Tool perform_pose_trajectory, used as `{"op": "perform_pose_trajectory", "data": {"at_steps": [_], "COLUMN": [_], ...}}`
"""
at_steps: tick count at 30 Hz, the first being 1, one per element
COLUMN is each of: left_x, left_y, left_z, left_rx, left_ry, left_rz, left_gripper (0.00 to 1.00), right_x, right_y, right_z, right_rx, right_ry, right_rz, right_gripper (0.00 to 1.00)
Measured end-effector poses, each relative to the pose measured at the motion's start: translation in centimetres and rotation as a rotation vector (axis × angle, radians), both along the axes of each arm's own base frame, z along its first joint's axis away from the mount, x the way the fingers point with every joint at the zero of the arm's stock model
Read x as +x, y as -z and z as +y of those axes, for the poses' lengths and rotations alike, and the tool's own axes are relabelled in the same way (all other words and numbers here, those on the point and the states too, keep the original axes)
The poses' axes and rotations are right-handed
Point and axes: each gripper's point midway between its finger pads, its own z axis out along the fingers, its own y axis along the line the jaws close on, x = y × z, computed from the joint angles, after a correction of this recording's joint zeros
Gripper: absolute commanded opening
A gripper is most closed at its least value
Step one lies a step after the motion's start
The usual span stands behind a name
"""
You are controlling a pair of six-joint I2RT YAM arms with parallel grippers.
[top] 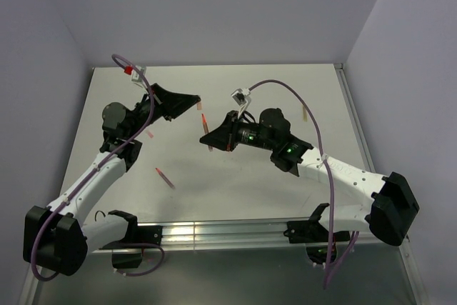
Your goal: Insert the pens into the pen caps
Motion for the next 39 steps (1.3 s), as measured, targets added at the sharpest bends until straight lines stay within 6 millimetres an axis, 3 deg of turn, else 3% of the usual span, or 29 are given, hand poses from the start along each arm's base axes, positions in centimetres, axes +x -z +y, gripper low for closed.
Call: {"op": "perform_pose_trajectory", "data": {"at_steps": [39], "left_x": [-0.4], "left_y": [0.4], "left_z": [-0.4], "left_rx": [0.006], "left_ry": [0.029], "left_rz": [0.009], "left_gripper": [0.0], "right_x": [0.9], "right_y": [-1.5], "right_z": [0.6], "right_rx": [0.02], "right_ry": [0.035], "right_rz": [-0.021], "right_gripper": [0.0]}}
